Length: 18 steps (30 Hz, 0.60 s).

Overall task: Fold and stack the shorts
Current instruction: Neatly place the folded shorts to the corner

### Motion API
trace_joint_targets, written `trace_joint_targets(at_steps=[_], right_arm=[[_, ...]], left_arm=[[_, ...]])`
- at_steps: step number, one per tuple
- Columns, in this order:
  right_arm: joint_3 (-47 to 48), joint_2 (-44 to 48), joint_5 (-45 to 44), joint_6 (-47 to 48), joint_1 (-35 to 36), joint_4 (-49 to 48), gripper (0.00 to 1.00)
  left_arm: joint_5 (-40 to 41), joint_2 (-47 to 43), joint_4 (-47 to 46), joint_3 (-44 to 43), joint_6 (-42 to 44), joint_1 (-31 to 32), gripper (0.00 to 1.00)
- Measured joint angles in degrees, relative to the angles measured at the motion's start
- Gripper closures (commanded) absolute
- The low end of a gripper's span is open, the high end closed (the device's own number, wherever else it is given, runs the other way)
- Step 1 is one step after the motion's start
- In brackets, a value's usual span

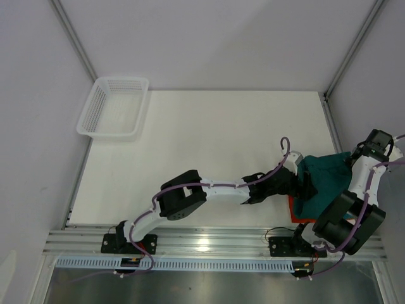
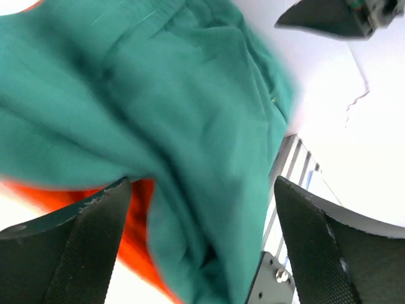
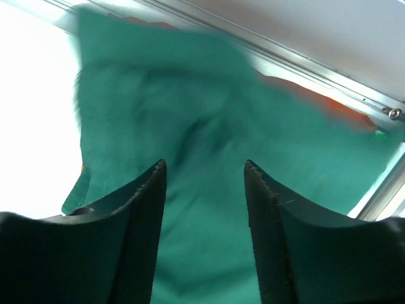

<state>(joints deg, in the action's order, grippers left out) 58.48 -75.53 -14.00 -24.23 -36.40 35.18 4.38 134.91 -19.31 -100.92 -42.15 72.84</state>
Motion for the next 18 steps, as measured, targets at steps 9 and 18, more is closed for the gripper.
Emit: trace_joint_targets(at_steps=[9,18], right_arm=[[5.9,1.5,-2.1,0.5,0.8,1.6,0.34],[2.3,11.3,16.5,0.8,2.1,-1.7,0.40]], left_arm=[[3.5,-9.8,-0.9,16.0,-1.7,-0.2,0.02],[4.4,-24.1,-1.2,24.8,-1.9,-4.5,0.02]])
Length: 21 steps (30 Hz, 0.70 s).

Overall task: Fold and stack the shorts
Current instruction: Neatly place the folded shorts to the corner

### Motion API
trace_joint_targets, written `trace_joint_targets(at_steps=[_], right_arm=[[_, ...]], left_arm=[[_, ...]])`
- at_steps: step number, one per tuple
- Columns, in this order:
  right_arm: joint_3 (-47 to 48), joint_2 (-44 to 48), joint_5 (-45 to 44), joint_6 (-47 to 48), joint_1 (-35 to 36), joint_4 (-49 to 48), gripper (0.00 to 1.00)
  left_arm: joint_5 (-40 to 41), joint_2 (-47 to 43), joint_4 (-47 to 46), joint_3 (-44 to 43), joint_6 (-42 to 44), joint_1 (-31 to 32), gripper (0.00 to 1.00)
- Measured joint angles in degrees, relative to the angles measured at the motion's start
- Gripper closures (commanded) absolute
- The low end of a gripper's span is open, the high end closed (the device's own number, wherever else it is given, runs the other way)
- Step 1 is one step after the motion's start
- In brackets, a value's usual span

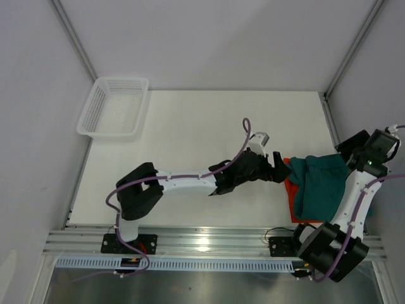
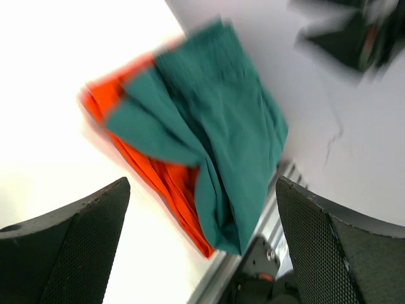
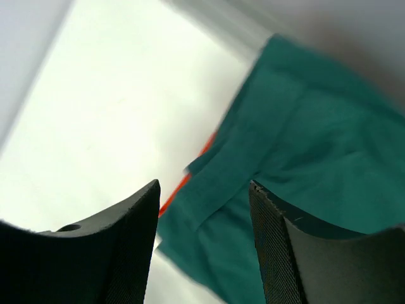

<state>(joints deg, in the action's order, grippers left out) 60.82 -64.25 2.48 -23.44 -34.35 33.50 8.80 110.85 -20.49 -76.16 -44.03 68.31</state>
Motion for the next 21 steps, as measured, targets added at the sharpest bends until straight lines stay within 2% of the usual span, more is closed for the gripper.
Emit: trace_joint_targets(at_steps=[4,9,15,21], right_arm=[[-9.8,8.5,13.6,-3.9,-2.0,-5.1,0.40],[-20.3,17.5,27.0,-13.2,-3.5,-14.1,0.41],[-31.3,22.3,34.2,-22.0,-5.7,-25.1,0.43],[-40.6,22.5,39.0,-28.3,-12.9,-38.9,0.42]], left_arm=[[-1.4,-3.6,0.5,0.4,0.6,-4.1,0.02],[-5.2,-3.5,-0.1,0.9,0.1,-7.0,0.02],[-12.7,1.9,-4.7,0.8,-3.2,-6.4,0.04],[-15.7,5.3,-6.0,3.1,-4.5,-6.4,0.04]])
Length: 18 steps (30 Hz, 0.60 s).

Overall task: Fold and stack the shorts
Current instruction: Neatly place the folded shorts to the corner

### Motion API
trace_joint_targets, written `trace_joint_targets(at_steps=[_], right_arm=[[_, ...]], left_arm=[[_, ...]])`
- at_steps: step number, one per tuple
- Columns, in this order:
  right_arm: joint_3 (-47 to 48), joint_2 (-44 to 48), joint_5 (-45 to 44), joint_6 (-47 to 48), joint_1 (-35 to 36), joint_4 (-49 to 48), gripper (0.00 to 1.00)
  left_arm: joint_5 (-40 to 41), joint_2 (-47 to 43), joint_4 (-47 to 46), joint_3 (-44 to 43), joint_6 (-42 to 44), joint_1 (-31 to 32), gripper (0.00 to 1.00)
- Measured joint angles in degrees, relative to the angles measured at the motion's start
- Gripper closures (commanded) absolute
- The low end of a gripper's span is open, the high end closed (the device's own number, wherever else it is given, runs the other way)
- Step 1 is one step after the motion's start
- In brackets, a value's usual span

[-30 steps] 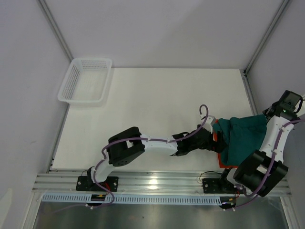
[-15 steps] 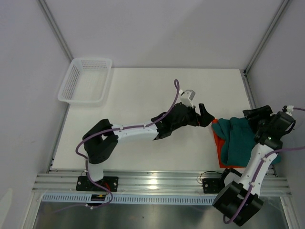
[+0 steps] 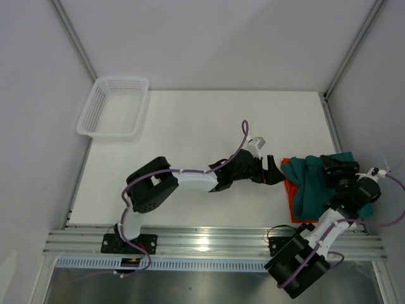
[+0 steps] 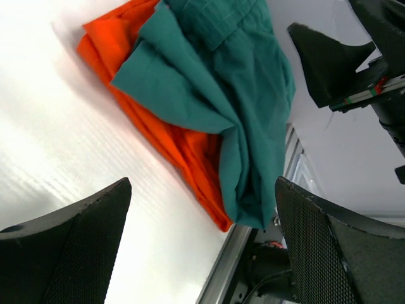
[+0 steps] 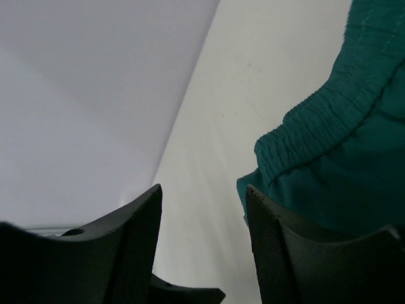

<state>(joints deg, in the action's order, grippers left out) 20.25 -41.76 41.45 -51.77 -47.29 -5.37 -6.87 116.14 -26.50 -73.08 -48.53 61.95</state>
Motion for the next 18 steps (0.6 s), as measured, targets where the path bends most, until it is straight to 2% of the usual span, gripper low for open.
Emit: trace_joint_targets(at_steps=[4,7,11,18], right_arm=[[-6.3,-2.8,3.4,-5.4,-4.9,-12.6,0.41],[-10.9,-6.3,4.1,-8.5,-4.8,-21.1,0.40],[-16.7,-9.5,2.9,-10.2,0.5,-28.4,0.40],[-17.6,-16.8,-3.3,-8.9,11.5,-33.0,0.37]], left_arm=[[-0.4,-0.4,-1.7,3.0,0.1,-0.7,0.05],[-0.5,-1.9,-2.4,5.8,0.1,-1.9,0.05],[-0.4,-3.7,-3.6,8.2,0.1,-3.1,0.05],[-0.4,-5.0,-6.0,11.1,0.1,-3.5,0.05]])
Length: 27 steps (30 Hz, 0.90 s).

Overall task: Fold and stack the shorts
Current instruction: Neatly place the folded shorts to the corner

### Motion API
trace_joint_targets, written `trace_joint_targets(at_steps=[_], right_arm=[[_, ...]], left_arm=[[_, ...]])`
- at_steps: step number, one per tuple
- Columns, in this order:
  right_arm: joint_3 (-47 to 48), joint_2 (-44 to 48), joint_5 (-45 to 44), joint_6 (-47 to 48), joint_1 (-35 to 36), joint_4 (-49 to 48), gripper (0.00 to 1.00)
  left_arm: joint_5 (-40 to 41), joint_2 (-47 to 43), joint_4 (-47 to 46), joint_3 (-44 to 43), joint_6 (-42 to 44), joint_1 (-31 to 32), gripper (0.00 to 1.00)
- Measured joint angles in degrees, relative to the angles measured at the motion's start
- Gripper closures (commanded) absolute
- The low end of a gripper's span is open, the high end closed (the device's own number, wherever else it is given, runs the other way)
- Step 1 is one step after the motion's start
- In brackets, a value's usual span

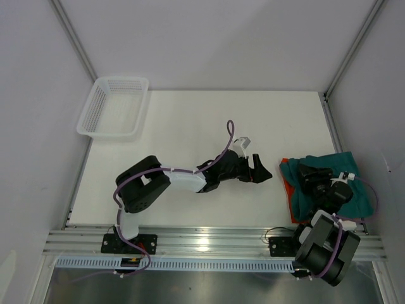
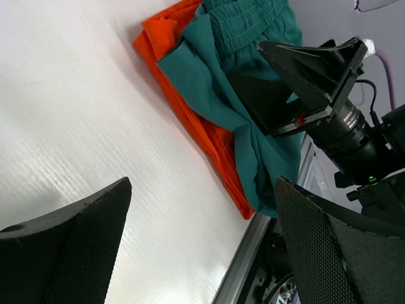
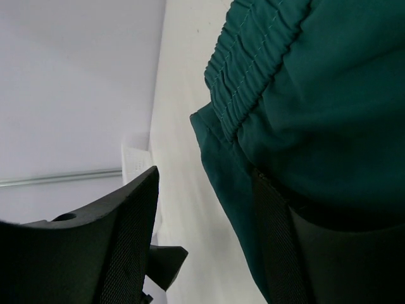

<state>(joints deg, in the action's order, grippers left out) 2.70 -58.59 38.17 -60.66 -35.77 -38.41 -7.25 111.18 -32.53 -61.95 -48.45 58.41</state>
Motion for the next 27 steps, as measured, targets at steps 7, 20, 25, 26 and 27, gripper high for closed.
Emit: trace_joint_targets(at_steps=[7,20,25,26,27], right_arm=[[0.0,4.2,-4.1,1.5,0.8,3.6,0.37],[18.8,13.4,-7.8,11.7,5.2,27.6,0.20],[34.1,7.6,-12.6,21.6,18.1,37.9,0.09],[36.1,6.5,-13.6,23.1,20.7,38.7,0.07],[38.0,5.5,-15.1,25.0,24.6,39.6,0.05]], left_arm=[[0.0,-0.1,0.0,0.8,0.0,-0.1,0.05],[-1.5,-7.7,6.5,1.9,1.9,-4.8,0.01],[2.4,-18.6,14.6,3.5,6.7,-8.7,0.01],[3.5,-21.0,16.3,3.9,7.6,-9.3,0.01],[4.6,-23.2,17.9,4.2,8.3,-9.8,0.01]])
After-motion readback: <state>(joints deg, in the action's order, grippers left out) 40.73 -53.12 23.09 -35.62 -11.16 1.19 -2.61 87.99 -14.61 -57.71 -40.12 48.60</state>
